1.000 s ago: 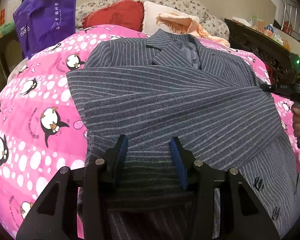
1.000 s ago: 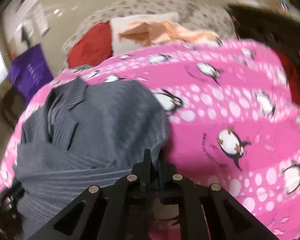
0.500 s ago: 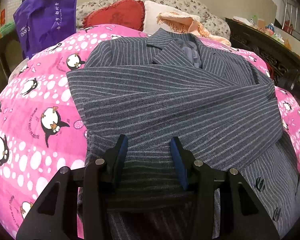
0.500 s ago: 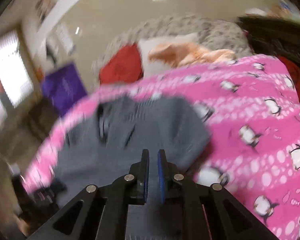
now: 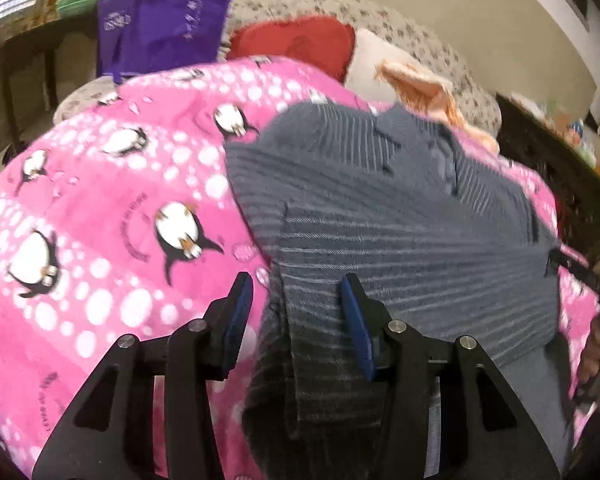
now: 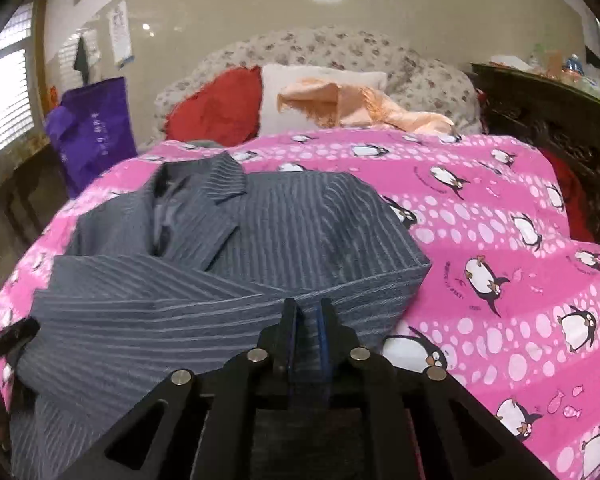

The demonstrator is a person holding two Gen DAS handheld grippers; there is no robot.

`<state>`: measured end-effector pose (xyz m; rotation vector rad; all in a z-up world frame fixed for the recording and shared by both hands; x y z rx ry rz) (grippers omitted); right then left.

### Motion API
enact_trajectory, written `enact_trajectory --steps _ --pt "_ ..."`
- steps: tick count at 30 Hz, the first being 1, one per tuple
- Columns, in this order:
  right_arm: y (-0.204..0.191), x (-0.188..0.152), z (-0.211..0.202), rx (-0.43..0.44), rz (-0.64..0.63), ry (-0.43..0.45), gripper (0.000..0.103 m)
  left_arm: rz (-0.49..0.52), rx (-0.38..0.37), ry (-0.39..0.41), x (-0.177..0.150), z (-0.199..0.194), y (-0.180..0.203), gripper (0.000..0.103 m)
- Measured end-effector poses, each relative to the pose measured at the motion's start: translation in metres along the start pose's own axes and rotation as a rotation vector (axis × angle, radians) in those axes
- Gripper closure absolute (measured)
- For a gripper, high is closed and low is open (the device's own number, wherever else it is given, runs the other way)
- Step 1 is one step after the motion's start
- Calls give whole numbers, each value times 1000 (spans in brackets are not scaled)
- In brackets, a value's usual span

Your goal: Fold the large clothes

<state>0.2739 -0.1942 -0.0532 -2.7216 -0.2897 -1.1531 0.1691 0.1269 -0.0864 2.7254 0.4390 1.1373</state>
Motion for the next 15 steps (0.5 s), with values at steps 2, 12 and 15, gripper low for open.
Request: enact_trajectory --steps 2,12,15 --pt "7 -10 25 -21 12 -91 89 -21 -23 -23 -1 5 -2 54" --pt "14 0 -12 90 63 9 85 22 56 122 19 -39 11 46" --pt "3 -5 -30 125 57 31 85 106 -10 162 30 -54 44 46"
Point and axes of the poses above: each gripper's, at about its wrist camera, not at the fingertips, and z roughly the way its jaws point, y to its right, x to its top, the point moved 5 cm from there along z, roughly the way its jaws point, and after that the axes turned 1 degree about -y, right-handed, at the moved point
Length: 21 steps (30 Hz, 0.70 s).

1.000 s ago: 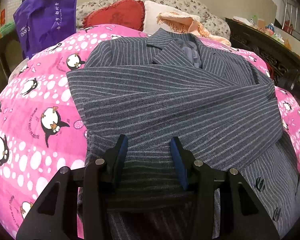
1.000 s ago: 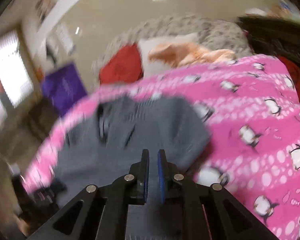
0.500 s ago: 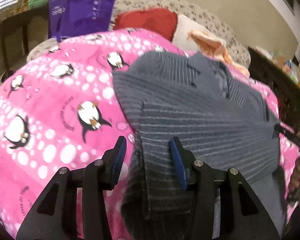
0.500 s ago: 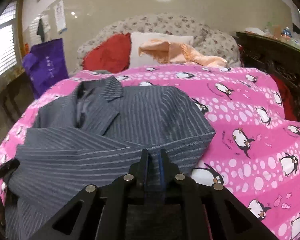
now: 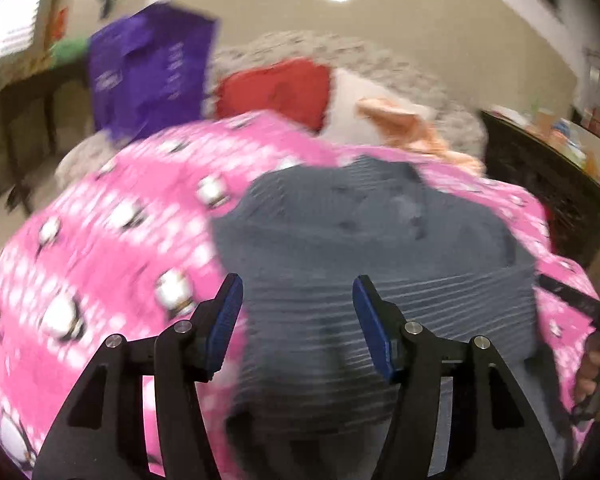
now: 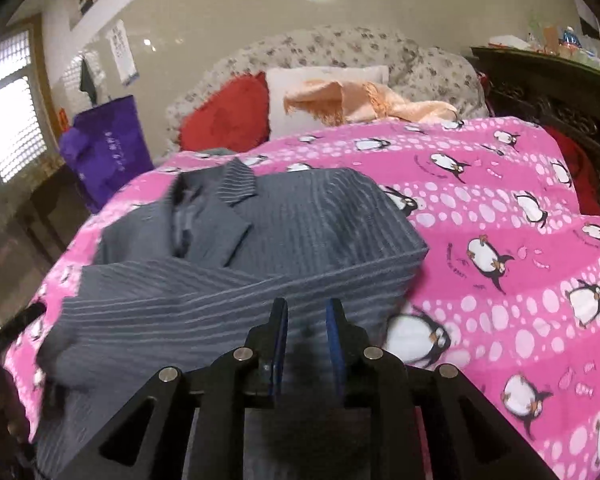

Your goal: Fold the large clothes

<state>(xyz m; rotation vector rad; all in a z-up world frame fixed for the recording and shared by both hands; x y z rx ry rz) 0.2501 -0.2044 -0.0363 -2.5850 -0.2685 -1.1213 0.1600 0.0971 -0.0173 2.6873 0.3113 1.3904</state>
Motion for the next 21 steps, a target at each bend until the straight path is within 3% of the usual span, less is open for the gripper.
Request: enact_trajectory --steps 2,6,8,21 --pt "-9 -7 0 9 -14 -14 85 57 -30 -19 1 9 19 46" --pt "-17 -26 21 -45 -34 -80 85 40 72 -155 -15 64 7 46" --pt "-15 -37 33 -66 -55 -101 85 26 84 -195 -26 81 -4 46" --pt "-12 -44 53 -61 -58 -107 85 65 131 -209 -30 91 1 44"
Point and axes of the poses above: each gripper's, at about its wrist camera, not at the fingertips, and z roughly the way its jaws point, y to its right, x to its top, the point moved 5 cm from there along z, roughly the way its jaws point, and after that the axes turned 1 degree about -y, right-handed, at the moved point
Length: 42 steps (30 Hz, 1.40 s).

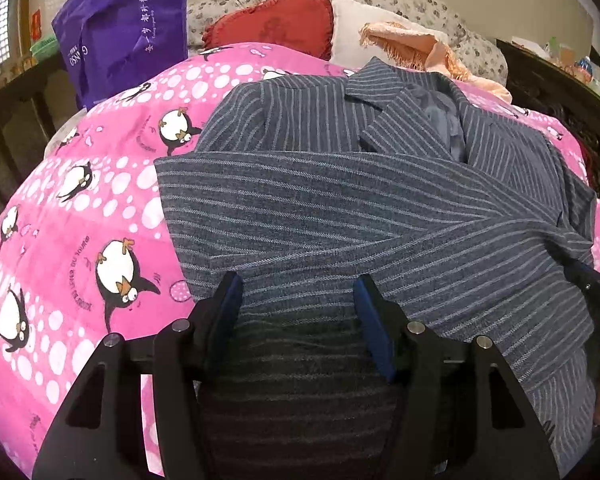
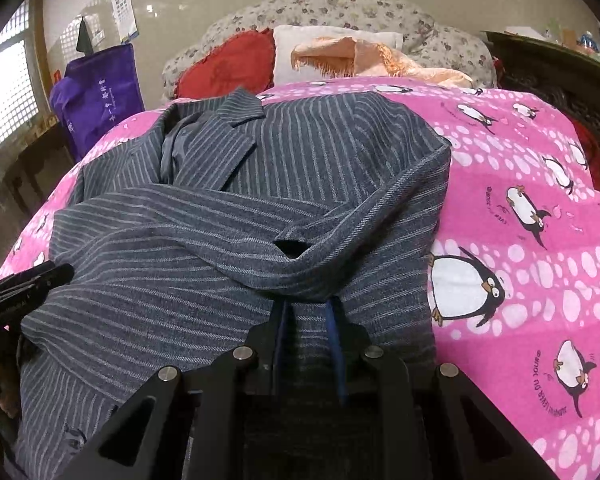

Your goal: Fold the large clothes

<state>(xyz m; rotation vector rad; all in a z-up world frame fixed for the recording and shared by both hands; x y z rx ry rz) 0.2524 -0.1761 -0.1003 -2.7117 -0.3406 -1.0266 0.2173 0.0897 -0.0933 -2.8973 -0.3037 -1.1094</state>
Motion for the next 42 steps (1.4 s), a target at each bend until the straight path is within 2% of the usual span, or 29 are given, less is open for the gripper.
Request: enact_trajectory --steps 5,8,10,12,16,18,20,22,23,26,28,30,33,35,37,39,42 --pt "-1 3 -4 -19 -9 7 85 5 11 -1 1 2 1 43" --pt "0 22 -8 -53 -18 39 85 10 18 -1 0 1 1 43" --pt "14 37 5 -70 34 2 85 11 19 -1 0 1 1 43" --pt "27 48 21 -34 101 -41 85 13 23 -2 0 1 0 43" --pt "37 63 22 -52 124 -36 85 15 25 -2 1 2 0 43" --pt "37 63 14 -52 141 -35 85 15 26 -2 1 2 0 43" --pt "28 62 -7 -59 108 27 85 16 28 -2 1 2 0 43" --pt "14 53 -23 10 90 57 84 17 30 -3 2 2 1 43" --pt "8 46 -26 26 72 51 82 19 32 -3 2 2 1 43" --pt "5 18 1 -37 1 -77 82 23 36 -3 2 3 2 43" --pt "5 18 -6 -39 20 -57 82 20 32 -3 2 3 2 43" --pt "-2 25 -30 -46 12 -16 82 15 27 -4 2 3 2 43" --pt "-17 23 -57 17 -28 29 73 22 36 -3 2 3 2 43" --pt "-20 11 -45 1 -56 -26 49 29 44 -6 2 4 3 42" --pt "-12 -14 -16 -47 -48 -183 49 57 45 -16 4 3 6 42" --pt "-7 -8 -35 -36 3 -135 49 131 43 -49 9 -8 3 42" --pt "-8 0 -85 -4 -10 -65 49 137 -4 -46 10 -46 -25 42"
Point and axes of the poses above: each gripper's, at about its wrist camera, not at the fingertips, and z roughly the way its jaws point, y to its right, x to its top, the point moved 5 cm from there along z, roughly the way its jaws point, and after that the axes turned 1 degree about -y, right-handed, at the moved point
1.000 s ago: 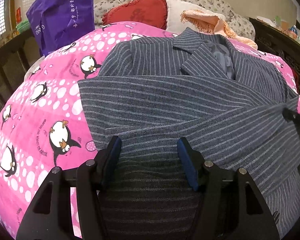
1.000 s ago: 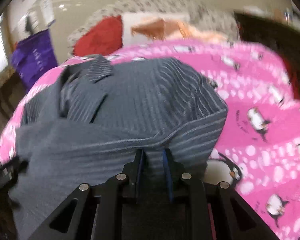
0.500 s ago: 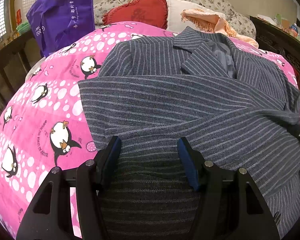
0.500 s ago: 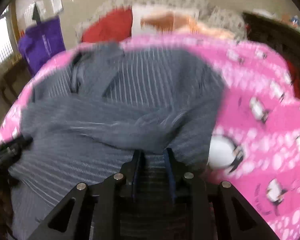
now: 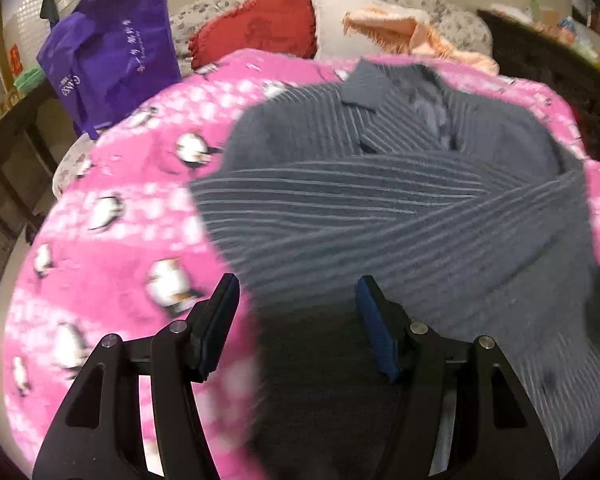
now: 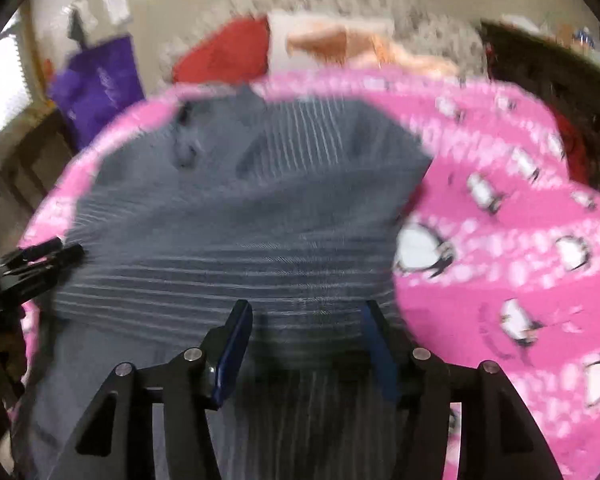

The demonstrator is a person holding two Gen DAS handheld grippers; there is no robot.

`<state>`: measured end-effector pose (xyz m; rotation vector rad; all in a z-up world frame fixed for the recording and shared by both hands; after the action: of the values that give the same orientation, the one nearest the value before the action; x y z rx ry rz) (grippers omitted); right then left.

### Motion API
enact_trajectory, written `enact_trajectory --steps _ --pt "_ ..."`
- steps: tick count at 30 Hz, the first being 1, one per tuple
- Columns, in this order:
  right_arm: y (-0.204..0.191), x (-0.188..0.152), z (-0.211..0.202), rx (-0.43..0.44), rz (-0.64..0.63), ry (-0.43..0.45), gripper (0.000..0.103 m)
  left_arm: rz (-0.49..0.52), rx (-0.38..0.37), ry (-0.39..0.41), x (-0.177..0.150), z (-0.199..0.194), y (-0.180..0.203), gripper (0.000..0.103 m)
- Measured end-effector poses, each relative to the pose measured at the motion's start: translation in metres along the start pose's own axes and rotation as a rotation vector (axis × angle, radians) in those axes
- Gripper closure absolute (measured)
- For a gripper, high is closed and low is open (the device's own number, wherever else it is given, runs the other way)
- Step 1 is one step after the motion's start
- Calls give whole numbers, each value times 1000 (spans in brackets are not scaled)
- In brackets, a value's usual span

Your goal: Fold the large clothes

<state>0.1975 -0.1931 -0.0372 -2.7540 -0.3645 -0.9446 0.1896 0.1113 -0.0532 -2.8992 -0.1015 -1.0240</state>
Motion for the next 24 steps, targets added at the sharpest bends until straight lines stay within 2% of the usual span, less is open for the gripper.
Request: enact_trajectory --steps 2,5,8,11,13,15,17,22,24 --pt "-1 -11 -37 30 -62 31 45 7 -17 -2 -14 -23 -22 42" --pt "5 -44 -71 28 -153 25 37 -8 42 -42 -54 -47 -59 42" --pt "19 -92 -89 -26 -209 -4 37 -48 93 -148 -108 -55 -81 42" --pt "38 -134 -93 -61 -199 -57 37 -107 77 -205 -149 -65 -78 42" --pt "48 -156 -97 -25 -158 -68 37 -113 24 -215 -167 -71 -66 42" --pt "54 -171 -99 13 -106 -71 37 -87 14 -210 -182 -78 -49 39" --pt "57 -185 -97 21 -63 -92 37 -60 5 -204 -192 -85 -37 30" --pt "60 -214 -89 -10 -20 -136 37 -77 -7 -195 -207 -99 -31 29" --pt "57 -214 -94 -9 -17 -118 37 -82 -52 -193 -204 -107 -32 29"
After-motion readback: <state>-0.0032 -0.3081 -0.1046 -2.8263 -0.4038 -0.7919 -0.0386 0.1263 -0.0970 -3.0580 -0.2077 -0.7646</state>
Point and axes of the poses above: each gripper's, at about its wrist camera, not at the fingertips, and z roughly the way its jaws point, y to its right, x to its top, the point moved 5 cm from there along z, roughly the way its jaws point, and after that the axes turned 1 degree about -y, right-handed, at the moved point
